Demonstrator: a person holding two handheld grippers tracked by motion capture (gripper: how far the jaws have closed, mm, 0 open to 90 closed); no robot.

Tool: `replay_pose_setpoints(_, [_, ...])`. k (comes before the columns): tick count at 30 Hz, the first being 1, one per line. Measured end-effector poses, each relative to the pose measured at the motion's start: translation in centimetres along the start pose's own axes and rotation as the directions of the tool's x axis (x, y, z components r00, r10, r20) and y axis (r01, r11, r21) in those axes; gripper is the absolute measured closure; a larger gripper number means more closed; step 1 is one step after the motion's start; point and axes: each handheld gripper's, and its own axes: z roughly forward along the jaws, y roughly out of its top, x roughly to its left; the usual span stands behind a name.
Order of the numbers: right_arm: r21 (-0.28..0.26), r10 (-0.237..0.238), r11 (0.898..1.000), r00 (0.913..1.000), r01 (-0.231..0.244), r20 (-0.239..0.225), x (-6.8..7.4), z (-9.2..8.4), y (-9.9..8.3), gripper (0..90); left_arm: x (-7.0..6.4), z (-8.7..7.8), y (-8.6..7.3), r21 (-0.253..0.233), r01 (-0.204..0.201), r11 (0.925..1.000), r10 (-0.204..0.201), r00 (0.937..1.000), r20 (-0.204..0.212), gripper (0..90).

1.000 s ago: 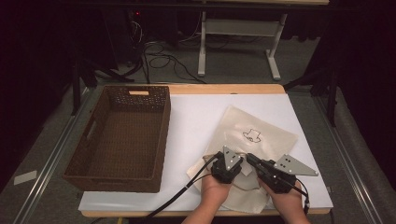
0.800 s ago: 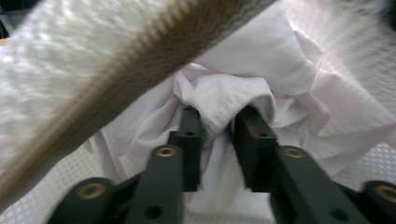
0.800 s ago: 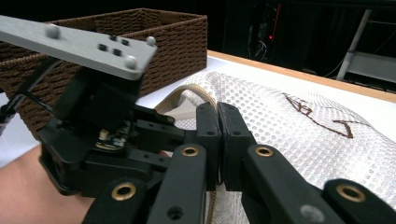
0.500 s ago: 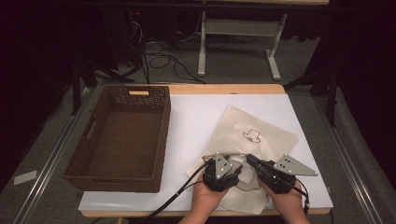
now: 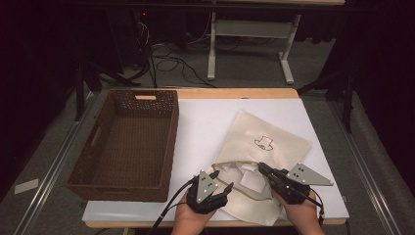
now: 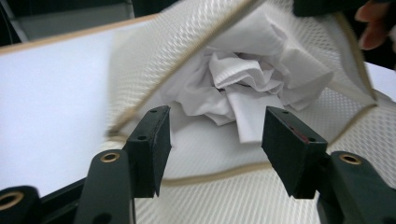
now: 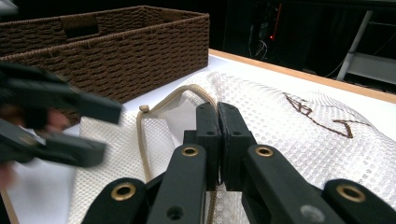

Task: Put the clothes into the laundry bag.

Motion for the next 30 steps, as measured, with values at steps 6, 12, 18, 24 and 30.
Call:
replay_pose_setpoints(6, [0.015,-0.017,1.000,0.9998,0.017,-0.004,0.5,0.0,0.0,89.8,0.8,-2.2,-0.9,-0.024,-0.018,0.9995,0.019,0.9998,0.001,43.6])
replay_pose_setpoints(12, [0.052,-0.050,0.997,0.9987,0.051,-0.012,1.1,0.1,-0.5,89.6,1.4,-2.1,-1.5,-0.012,0.008,0.9999,-0.008,0.9997,0.022,43.4])
replay_pose_setpoints(18, [0.155,-0.069,0.985,0.9970,0.074,-0.036,1.7,1.0,-2.4,89.6,1.7,-2.3,-1.3,-0.026,0.021,0.9994,-0.020,0.9994,0.027,43.2])
replay_pose_setpoints(24, [0.291,-0.107,0.949,0.9925,0.120,-0.058,2.5,3.0,-4.3,89.4,2.0,-2.4,-1.3,-0.024,0.030,0.9993,-0.029,0.9992,0.028,42.1])
replay_pose_setpoints(30, [0.364,-0.116,0.922,0.9911,0.132,-0.064,2.6,3.9,-5.0,89.2,2.3,-2.4,-1.3,-0.023,0.037,0.9991,-0.037,0.9992,0.016,41.3])
